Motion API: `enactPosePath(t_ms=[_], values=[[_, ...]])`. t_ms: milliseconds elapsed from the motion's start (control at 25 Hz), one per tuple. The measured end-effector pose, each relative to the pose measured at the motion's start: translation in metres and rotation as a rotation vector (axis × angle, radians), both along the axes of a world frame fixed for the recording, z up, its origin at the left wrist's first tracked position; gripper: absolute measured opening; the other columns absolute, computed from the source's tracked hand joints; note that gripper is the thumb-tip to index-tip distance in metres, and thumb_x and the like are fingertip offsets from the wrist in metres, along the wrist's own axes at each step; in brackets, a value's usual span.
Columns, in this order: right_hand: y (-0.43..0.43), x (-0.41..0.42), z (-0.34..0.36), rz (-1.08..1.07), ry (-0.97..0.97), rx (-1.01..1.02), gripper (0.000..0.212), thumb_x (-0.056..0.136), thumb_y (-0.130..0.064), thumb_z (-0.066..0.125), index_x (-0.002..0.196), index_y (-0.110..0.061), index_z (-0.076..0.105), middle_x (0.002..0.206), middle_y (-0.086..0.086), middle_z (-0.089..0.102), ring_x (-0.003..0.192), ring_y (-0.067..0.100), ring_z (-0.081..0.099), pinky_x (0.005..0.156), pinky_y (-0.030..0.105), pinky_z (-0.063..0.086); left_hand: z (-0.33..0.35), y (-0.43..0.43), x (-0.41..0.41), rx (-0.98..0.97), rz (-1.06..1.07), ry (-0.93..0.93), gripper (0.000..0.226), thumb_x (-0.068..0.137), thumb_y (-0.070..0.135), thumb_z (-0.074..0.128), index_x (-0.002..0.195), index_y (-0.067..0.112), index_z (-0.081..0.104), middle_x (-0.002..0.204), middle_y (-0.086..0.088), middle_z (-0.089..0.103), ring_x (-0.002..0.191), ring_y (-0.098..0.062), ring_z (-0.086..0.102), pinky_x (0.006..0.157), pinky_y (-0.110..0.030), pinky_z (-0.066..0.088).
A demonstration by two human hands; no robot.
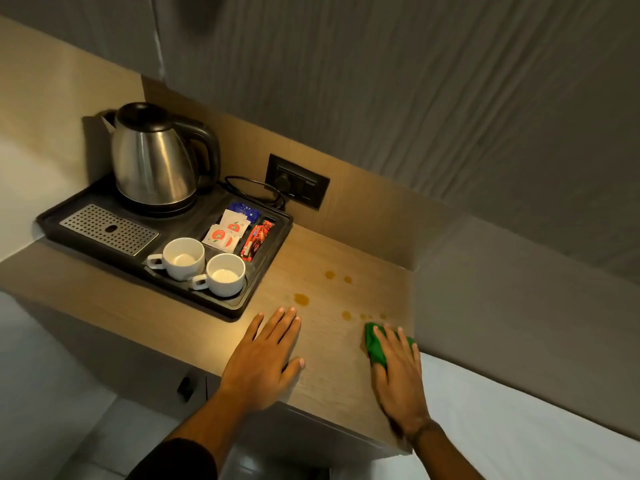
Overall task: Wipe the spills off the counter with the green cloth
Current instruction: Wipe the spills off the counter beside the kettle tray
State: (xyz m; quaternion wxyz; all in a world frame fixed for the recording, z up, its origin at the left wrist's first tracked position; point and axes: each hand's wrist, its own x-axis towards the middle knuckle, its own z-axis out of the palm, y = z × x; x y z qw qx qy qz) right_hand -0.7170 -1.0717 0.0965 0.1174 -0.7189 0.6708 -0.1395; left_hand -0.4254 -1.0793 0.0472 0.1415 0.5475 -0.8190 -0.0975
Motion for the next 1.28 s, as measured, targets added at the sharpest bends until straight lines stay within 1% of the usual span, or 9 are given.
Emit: enactPosePath(t_ms=[280, 400, 520, 640, 760, 960, 1040, 1160, 1280], values=[[0.011, -0.02, -0.017, 0.352, 0.054, 0.024, 0.079, 0.094, -0.016, 0.05, 0.158, -0.049, 0.017, 0.169, -0.023, 0.007, 0.158, 0.01, -0.002, 0.128, 0.049, 0.002, 0.003, 0.002, -0.004, 0.015, 0.024, 0.018, 0.073, 0.105, 0.062, 0.026, 0.164, 0.021, 0.009, 0.174, -0.001, 0.009, 0.158, -0.017, -0.005, 0.127, -0.049, 0.002], [-0.032, -0.03, -0.013, 0.236, -0.007, -0.001, 0.072, 0.096, -0.01, 0.052, 0.157, -0.04, 0.026, 0.169, -0.009, 0.023, 0.158, 0.02, 0.009, 0.126, 0.061, 0.012, 0.002, 0.002, -0.004, 0.004, 0.03, 0.023, 0.072, 0.106, 0.061, 0.027, 0.163, 0.021, 0.011, 0.174, -0.001, 0.008, 0.158, -0.018, -0.004, 0.127, -0.051, 0.004], [-0.094, 0.034, 0.001, 0.152, -0.041, 0.021, 0.065, 0.101, -0.007, 0.054, 0.157, -0.03, 0.031, 0.168, 0.0, 0.026, 0.158, 0.025, 0.009, 0.127, 0.058, 0.006, 0.008, 0.002, -0.005, 0.032, 0.024, 0.007, 0.073, 0.106, 0.06, 0.027, 0.163, 0.02, 0.008, 0.174, -0.001, 0.003, 0.157, -0.018, -0.007, 0.127, -0.05, 0.0], [-0.1, 0.076, -0.008, 0.384, -0.032, 0.05, 0.067, 0.101, -0.009, 0.05, 0.158, -0.036, 0.028, 0.17, -0.005, 0.021, 0.158, 0.02, 0.003, 0.128, 0.056, 0.002, 0.008, 0.004, -0.005, 0.018, 0.04, 0.018, 0.074, 0.105, 0.06, 0.03, 0.163, 0.019, 0.009, 0.174, -0.003, 0.006, 0.158, -0.019, -0.004, 0.127, -0.051, 0.003], [-0.081, 0.035, -0.014, 0.581, 0.001, 0.032, 0.07, 0.099, -0.016, 0.044, 0.159, -0.043, 0.02, 0.17, -0.012, 0.019, 0.158, 0.014, 0.0, 0.127, 0.057, 0.002, 0.009, 0.004, -0.006, 0.022, 0.045, 0.011, 0.074, 0.105, 0.06, 0.029, 0.163, 0.019, 0.008, 0.174, -0.002, 0.006, 0.158, -0.018, -0.005, 0.127, -0.052, 0.003], [-0.13, 0.076, 0.001, 0.467, 0.017, 0.057, 0.068, 0.098, -0.007, 0.052, 0.158, -0.033, 0.031, 0.169, -0.003, 0.024, 0.159, 0.024, 0.005, 0.126, 0.059, 0.005, 0.012, 0.005, -0.007, 0.041, 0.041, 0.019, 0.074, 0.105, 0.06, 0.029, 0.163, 0.02, 0.008, 0.174, -0.001, 0.003, 0.157, -0.017, -0.007, 0.127, -0.051, -0.001], [-0.132, 0.099, 0.001, 0.572, 0.009, 0.084, 0.069, 0.098, -0.007, 0.051, 0.158, -0.033, 0.029, 0.169, -0.004, 0.024, 0.159, 0.022, 0.004, 0.127, 0.057, 0.001, 0.013, 0.004, -0.007, 0.048, 0.045, 0.018, 0.074, 0.105, 0.06, 0.029, 0.163, 0.019, 0.009, 0.174, -0.002, 0.004, 0.157, -0.017, -0.007, 0.127, -0.051, -0.001], [-0.109, 0.052, -0.012, 0.734, 0.046, 0.065, 0.067, 0.099, -0.02, 0.043, 0.159, -0.04, 0.021, 0.17, -0.015, 0.016, 0.158, 0.015, -0.001, 0.126, 0.051, -0.002, 0.012, 0.003, -0.007, 0.06, 0.037, 0.015, 0.075, 0.105, 0.061, 0.028, 0.163, 0.019, 0.007, 0.174, -0.002, 0.003, 0.157, -0.017, -0.008, 0.127, -0.051, -0.002], [-0.111, 0.005, -0.009, 0.704, 0.041, 0.064, 0.069, 0.098, -0.018, 0.044, 0.159, -0.042, 0.022, 0.17, -0.018, 0.015, 0.158, 0.014, 0.0, 0.127, 0.054, 0.003, 0.012, 0.0, -0.006, 0.089, 0.029, 0.012, 0.076, 0.104, 0.06, 0.029, 0.163, 0.02, 0.005, 0.174, -0.001, 0.0, 0.157, -0.017, -0.01, 0.127, -0.049, -0.007]])
